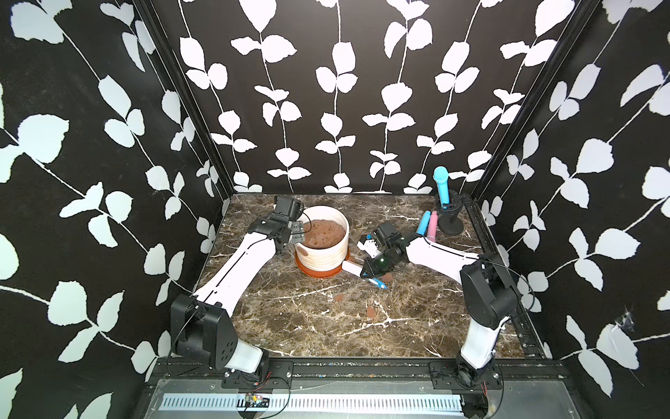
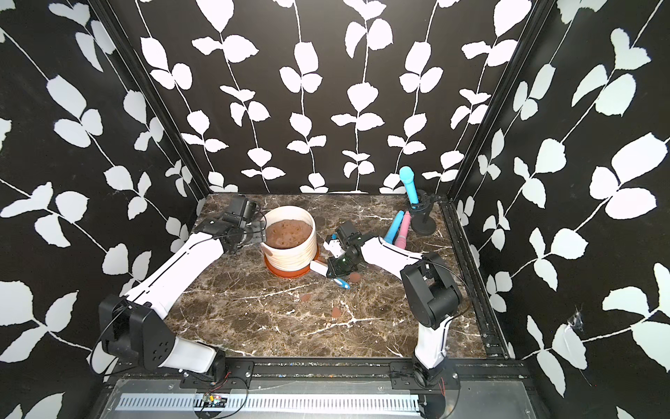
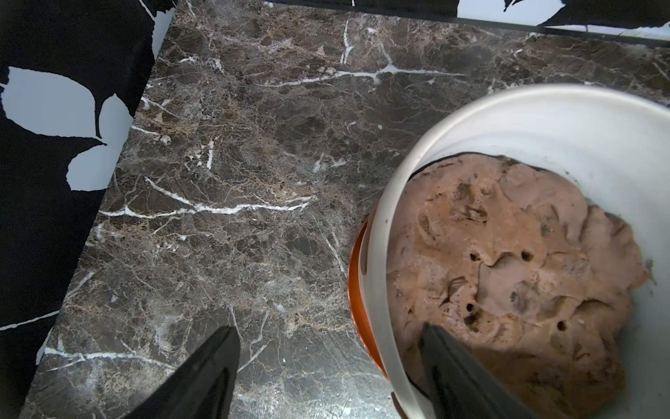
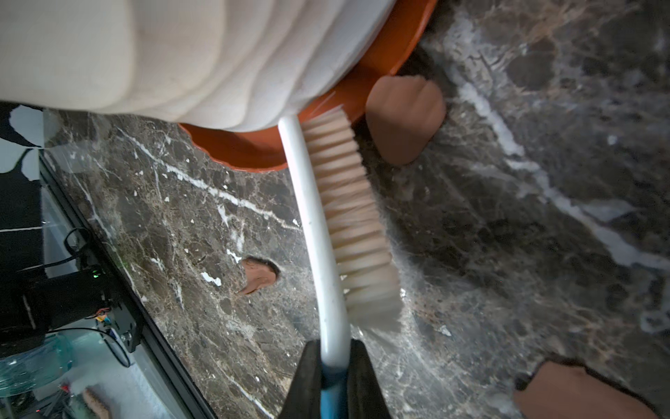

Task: Scrub the dried mud off the ceramic pot
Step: Brush off the soil from the pot.

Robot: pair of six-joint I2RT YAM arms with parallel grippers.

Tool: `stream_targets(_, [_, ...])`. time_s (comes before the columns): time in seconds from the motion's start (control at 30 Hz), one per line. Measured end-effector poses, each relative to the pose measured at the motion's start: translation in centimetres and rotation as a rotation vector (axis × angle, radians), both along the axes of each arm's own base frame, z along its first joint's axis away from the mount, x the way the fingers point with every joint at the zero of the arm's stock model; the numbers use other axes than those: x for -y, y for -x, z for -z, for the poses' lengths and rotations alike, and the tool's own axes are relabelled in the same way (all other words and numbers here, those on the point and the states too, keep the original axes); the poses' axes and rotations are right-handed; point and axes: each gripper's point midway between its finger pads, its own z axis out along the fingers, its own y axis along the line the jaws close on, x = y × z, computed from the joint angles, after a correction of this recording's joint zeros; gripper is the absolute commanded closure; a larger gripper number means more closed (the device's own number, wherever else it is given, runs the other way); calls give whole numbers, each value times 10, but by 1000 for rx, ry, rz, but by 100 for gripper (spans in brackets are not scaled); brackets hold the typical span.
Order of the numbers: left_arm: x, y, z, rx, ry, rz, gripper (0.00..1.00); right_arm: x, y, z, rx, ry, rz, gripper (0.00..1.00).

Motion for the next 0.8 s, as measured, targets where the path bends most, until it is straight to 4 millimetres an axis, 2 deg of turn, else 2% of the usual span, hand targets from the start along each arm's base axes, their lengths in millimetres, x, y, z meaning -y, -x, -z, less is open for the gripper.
stream_targets(0.2, [-2,1,5,-9,-4,-4,19,6,-10,0,12,-15,28,100])
stream_targets(0.47, [-1,1,6,-11,4,0,19,47,-12,22,-12,36,117,100])
stream_targets(0.67, [-2,1,6,-12,3,4,18,60,3,3,12,39,120,100])
stream_targets(0.8, [-4,0,6,-13,-2,6,18,69,13,-29,73,36,116,100])
